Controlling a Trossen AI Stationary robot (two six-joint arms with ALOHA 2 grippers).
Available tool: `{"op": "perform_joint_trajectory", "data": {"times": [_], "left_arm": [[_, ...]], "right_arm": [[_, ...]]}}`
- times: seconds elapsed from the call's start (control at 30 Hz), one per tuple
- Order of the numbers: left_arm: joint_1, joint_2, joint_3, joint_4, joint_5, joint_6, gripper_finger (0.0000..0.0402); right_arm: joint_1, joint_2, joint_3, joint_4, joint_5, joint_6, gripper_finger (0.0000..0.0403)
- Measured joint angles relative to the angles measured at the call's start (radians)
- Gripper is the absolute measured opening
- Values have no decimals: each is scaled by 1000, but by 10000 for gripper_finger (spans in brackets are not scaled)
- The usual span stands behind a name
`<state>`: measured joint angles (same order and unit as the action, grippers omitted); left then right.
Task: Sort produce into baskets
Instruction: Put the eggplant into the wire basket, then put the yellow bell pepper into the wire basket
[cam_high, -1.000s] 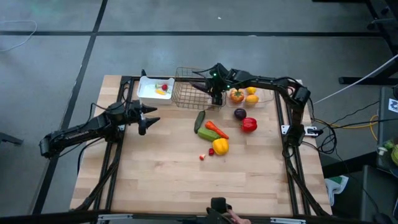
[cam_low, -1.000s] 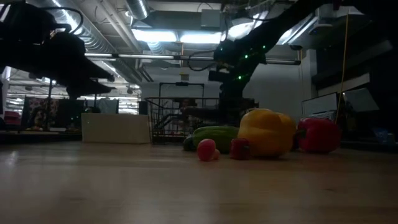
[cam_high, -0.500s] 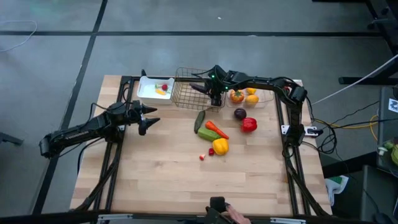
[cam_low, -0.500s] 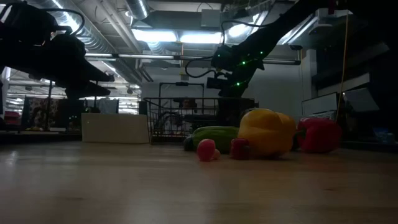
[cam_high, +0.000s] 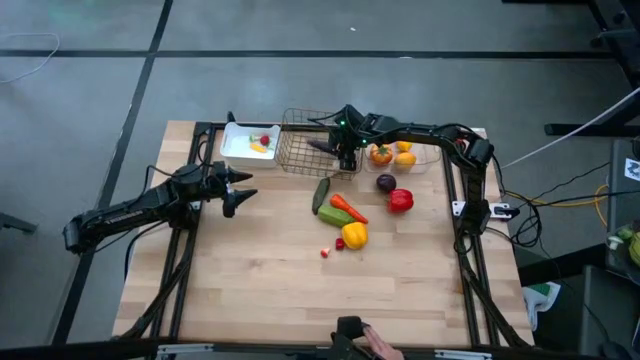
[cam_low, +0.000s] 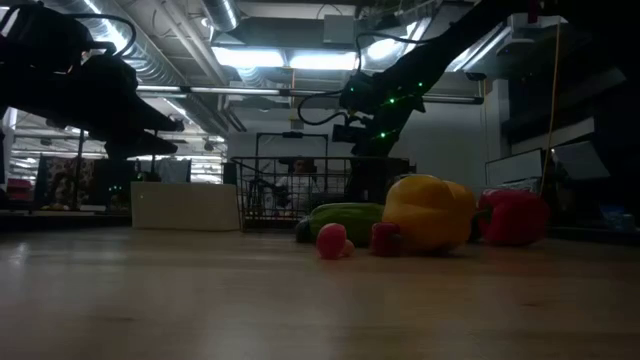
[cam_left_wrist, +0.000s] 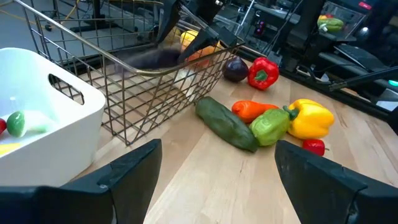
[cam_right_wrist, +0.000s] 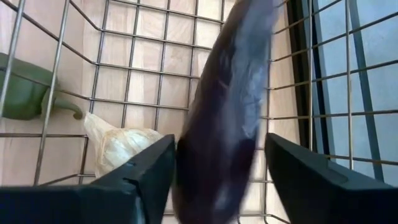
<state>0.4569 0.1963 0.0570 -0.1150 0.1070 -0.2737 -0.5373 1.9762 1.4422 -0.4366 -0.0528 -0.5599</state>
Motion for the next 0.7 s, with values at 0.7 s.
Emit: {"op": "perform_joint_trajectory", "data": {"times": [0.7], "left_arm": [[0,0,0,0,0,0,310]], "right_arm": [[15,-13,388,-605,1,-19,308]]}}
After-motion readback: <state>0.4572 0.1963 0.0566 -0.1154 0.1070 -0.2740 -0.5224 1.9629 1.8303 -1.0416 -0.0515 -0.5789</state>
